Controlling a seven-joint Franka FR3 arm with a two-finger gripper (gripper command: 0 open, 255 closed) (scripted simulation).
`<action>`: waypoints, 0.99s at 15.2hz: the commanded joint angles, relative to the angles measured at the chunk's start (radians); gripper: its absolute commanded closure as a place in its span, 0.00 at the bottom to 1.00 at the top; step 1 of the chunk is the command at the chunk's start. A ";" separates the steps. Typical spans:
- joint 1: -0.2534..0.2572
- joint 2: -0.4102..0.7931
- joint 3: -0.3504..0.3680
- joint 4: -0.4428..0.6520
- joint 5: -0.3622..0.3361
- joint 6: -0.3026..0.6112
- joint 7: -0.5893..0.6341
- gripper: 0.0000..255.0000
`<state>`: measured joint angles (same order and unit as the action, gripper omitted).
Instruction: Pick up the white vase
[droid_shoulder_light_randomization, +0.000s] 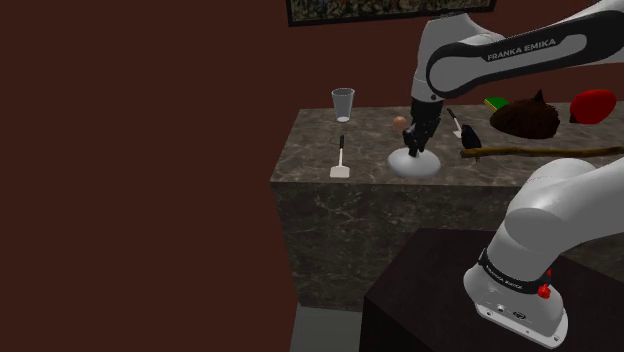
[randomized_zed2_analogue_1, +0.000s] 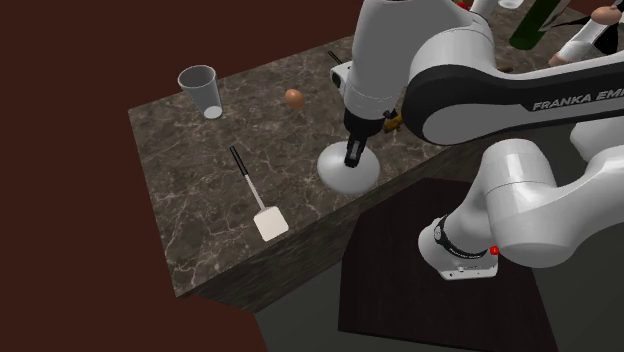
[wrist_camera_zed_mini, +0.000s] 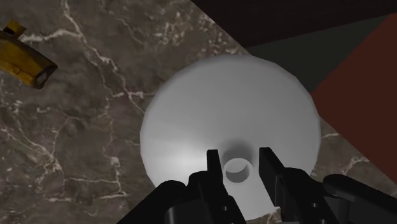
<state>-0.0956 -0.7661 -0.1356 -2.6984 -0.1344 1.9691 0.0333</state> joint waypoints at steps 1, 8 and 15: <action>0.000 -0.004 0.001 0.017 0.002 -0.023 -0.002 1.00; 0.004 -0.016 0.010 0.104 0.011 -0.122 -0.006 1.00; 0.007 -0.016 0.016 0.187 0.018 -0.204 -0.009 1.00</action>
<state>-0.0885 -0.7806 -0.1199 -2.5190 -0.1172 1.7740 0.0246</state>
